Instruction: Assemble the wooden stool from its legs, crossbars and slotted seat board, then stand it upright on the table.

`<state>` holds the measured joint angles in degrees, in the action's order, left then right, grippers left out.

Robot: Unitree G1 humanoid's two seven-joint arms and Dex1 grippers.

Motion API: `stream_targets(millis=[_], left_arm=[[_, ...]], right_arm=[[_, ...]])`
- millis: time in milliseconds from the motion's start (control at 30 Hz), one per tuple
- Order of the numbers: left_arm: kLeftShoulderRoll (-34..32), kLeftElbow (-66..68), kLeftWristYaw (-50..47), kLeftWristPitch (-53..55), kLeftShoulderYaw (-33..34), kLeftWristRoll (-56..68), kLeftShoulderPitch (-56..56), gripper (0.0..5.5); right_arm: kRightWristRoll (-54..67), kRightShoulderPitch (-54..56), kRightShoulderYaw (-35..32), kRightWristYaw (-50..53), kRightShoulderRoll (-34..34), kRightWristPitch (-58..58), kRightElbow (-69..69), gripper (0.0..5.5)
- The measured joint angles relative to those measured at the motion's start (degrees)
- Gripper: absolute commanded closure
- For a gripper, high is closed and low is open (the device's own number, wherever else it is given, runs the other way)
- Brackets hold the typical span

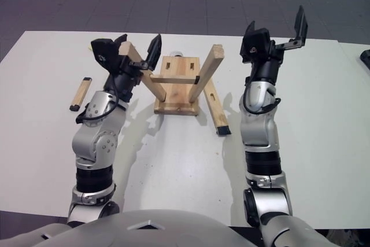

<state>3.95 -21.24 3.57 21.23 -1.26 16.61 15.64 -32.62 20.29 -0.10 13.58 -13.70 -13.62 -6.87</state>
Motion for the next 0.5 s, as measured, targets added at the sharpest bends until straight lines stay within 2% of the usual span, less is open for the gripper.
stream_targets(millis=[167,300,400,500], left_arm=[[0.5,-1.7,-6.0,-2.9,8.6,1.4,4.3,0.1],[-1.9,-4.1,-12.1,-4.4,16.6,0.9,8.1,0.1],[-4.9,-3.5,-13.4,-2.1,17.6,-2.0,6.0,0.1],[-5.7,0.1,-14.2,3.1,16.2,-4.9,1.7,0.1]], right_arm=[[-0.7,-0.8,-0.2,0.3,0.1,-2.5,1.4,0.12],[1.9,-2.8,-7.8,2.2,0.7,-8.8,1.4,0.12],[3.8,-4.0,-11.3,2.5,1.1,-11.8,1.4,0.12],[4.9,-4.2,-10.9,2.4,2.1,-12.4,1.2,0.12]])
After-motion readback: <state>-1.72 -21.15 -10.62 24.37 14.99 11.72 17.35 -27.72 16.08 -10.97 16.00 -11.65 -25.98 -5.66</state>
